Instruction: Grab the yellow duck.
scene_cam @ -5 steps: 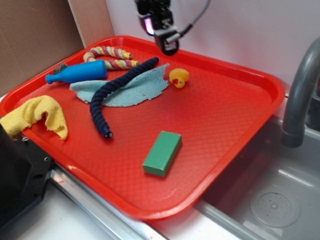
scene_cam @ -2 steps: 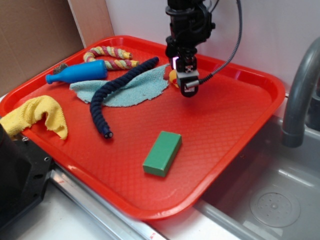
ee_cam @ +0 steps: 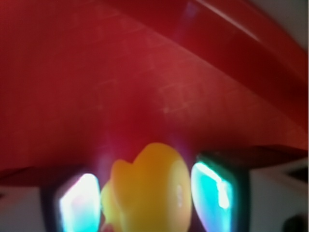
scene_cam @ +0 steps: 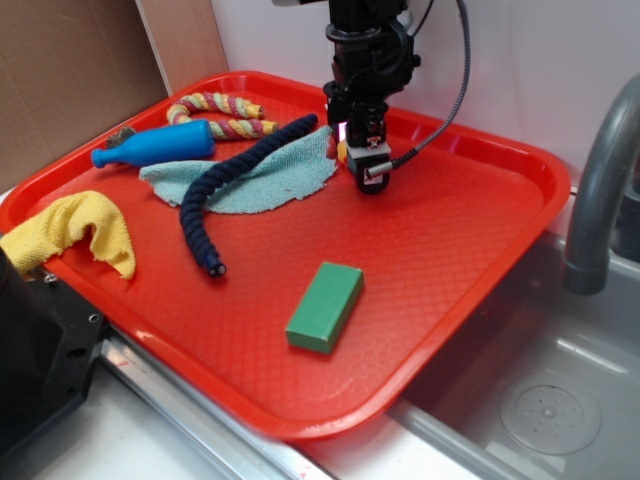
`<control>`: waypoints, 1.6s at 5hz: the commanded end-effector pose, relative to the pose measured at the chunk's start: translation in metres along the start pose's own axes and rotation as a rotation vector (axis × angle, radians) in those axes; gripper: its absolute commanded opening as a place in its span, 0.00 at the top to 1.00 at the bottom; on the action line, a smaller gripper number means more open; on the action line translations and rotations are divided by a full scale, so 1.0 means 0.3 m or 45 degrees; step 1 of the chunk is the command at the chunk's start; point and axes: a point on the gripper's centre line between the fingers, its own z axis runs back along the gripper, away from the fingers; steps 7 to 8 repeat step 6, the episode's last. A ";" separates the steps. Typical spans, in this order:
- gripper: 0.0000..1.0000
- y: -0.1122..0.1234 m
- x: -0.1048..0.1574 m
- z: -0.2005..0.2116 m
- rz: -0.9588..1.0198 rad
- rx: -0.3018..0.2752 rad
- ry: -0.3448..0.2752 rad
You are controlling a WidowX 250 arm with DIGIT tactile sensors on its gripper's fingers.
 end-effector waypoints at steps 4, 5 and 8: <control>1.00 -0.157 -0.394 0.654 1.033 0.020 -0.012; 1.00 -0.184 -0.368 0.622 1.123 0.105 -0.092; 1.00 -0.168 -0.358 0.606 1.118 0.111 -0.068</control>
